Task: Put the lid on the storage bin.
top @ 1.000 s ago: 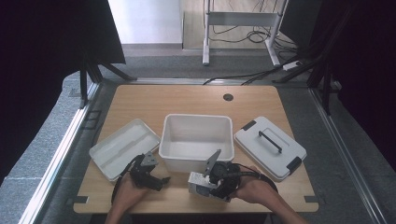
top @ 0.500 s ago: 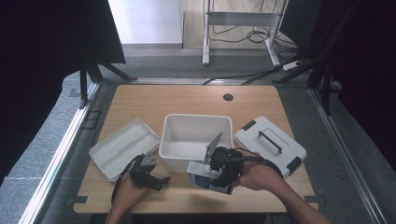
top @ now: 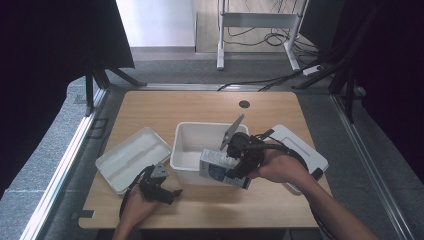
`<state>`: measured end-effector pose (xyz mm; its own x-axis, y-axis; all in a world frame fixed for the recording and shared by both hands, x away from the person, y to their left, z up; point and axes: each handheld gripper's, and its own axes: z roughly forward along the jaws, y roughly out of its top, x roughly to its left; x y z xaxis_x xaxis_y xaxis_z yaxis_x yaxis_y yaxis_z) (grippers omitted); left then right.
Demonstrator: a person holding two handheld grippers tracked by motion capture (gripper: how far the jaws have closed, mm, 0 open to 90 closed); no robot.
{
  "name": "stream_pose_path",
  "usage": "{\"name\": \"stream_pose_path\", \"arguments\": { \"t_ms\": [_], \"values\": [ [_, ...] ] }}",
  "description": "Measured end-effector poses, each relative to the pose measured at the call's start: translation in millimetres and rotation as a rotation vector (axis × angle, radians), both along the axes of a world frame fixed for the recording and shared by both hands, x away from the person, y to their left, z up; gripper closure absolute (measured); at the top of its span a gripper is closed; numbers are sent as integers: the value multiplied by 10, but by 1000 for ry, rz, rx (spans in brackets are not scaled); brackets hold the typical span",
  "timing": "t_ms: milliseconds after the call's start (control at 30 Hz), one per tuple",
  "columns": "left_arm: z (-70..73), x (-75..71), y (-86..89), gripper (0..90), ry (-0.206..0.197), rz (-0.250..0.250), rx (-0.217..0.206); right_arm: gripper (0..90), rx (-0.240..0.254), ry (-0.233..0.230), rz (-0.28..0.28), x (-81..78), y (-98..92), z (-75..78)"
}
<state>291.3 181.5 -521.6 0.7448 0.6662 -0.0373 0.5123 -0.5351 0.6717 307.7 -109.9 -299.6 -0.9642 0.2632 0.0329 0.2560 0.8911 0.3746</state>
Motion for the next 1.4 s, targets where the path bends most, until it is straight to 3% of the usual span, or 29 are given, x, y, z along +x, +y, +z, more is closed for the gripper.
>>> {"name": "stream_pose_path", "arguments": {
  "t_ms": [233,500,667,700,767,833,900,933,967,1100,1400],
  "values": [
    [0,0,1,24,0,1,0,551,-3,-47,-52,227,22,161],
    [1,0,1,25,0,1,-1,551,-20,-80,-108,497,72,92],
    [2,-1,3,28,0,-1,1,551,-44,-92,-134,643,137,-105],
    [3,0,4,29,0,-2,2,551,-47,-88,-136,687,164,-204],
    [1,-3,2,30,0,2,-2,551,-49,-84,-139,704,178,-256],
    [1,-3,2,32,-1,3,-2,551,-62,-86,-140,749,212,-418],
    [1,-3,2,33,-1,4,-3,551,-64,-82,-147,761,221,-470],
    [1,-4,3,33,-2,4,-3,551,-65,-75,-153,788,230,-580],
    [1,-4,3,34,-2,4,-3,551,-65,-75,-153,788,230,-580],
    [1,-5,3,35,-2,5,-4,550,-76,-63,-159,823,251,-834],
    [1,-6,3,36,-3,5,-3,548,-101,-46,-149,808,317,-1053]
  ]
}}
